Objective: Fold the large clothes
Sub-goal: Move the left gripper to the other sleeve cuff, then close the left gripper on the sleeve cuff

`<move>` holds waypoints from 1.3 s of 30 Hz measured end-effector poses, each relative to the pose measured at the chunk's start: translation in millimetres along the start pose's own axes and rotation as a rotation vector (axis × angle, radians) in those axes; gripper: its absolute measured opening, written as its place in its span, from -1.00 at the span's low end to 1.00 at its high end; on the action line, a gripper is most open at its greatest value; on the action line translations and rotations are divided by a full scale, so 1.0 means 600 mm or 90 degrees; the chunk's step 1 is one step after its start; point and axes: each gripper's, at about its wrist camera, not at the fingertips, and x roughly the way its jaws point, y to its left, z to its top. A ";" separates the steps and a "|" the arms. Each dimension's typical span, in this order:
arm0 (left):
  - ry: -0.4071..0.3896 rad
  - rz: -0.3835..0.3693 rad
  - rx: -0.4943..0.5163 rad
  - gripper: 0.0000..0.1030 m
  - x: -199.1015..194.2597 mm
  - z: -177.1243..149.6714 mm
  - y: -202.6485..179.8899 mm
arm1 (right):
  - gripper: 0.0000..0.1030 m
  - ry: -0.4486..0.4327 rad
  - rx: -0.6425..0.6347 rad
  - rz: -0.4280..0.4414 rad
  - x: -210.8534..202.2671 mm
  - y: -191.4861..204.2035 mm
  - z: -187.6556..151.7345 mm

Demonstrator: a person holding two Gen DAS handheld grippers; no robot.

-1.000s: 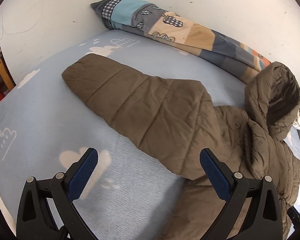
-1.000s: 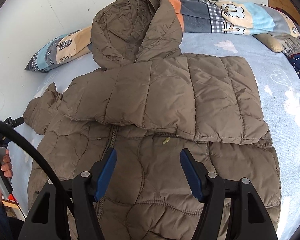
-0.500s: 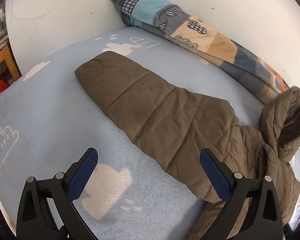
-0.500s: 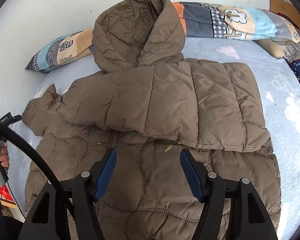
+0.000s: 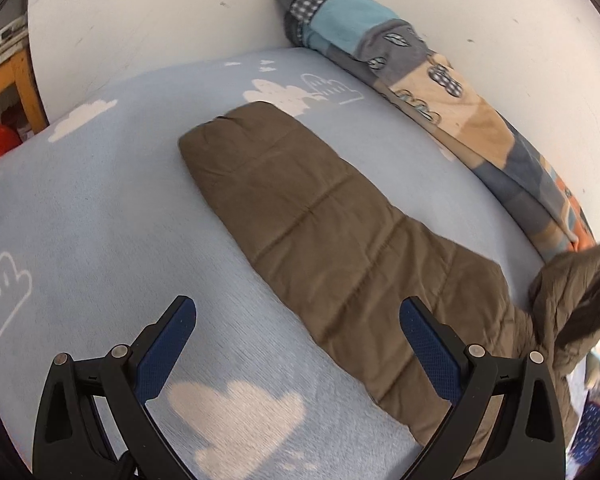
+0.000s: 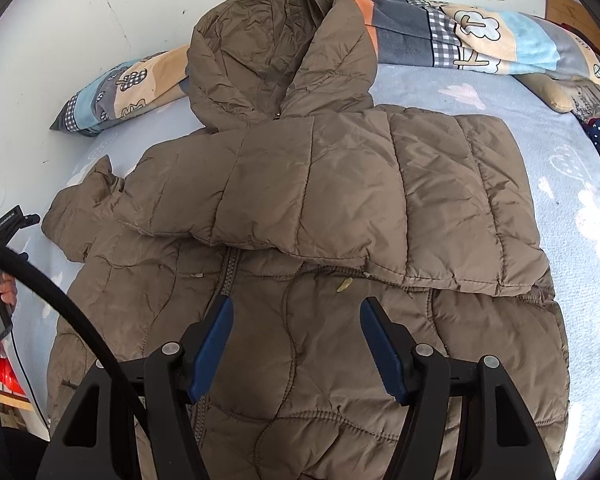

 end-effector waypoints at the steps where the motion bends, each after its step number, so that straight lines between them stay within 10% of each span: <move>1: 0.001 -0.001 -0.006 0.97 0.002 0.008 0.007 | 0.37 0.001 0.001 0.000 0.001 -0.001 0.000; 10: 0.015 -0.072 -0.123 0.97 0.032 0.075 0.102 | 0.37 0.009 0.003 0.013 0.006 -0.001 -0.002; 18: 0.049 -0.170 -0.263 0.51 0.099 0.103 0.180 | 0.37 0.012 0.005 0.016 0.009 -0.005 -0.001; 39: -0.025 -0.236 -0.312 0.17 0.187 0.140 0.226 | 0.37 0.026 0.010 0.005 0.031 -0.024 -0.003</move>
